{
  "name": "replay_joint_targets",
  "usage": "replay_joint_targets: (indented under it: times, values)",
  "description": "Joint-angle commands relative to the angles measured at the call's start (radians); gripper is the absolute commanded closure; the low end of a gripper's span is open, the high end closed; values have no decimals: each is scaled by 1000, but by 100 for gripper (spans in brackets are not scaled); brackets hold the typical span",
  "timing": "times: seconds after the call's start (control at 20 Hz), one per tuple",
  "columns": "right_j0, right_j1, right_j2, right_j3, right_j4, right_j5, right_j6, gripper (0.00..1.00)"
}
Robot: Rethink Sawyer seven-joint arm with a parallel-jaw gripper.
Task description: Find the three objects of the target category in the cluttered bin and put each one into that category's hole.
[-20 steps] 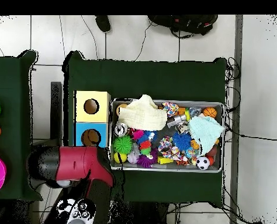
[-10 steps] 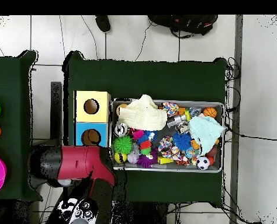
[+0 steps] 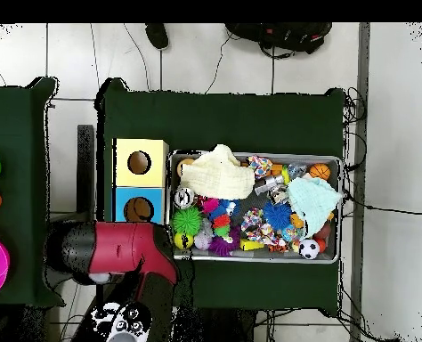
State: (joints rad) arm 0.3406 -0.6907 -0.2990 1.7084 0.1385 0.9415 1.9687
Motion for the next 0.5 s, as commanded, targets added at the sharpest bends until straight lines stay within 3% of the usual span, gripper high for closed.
replay_joint_targets:
  times: [0.05, 0.5]
  values:
    - [12, 41, 37, 114, 46, -151, 269, 0]
    - [67, 44, 25, 183, 72, -247, 300, 0]
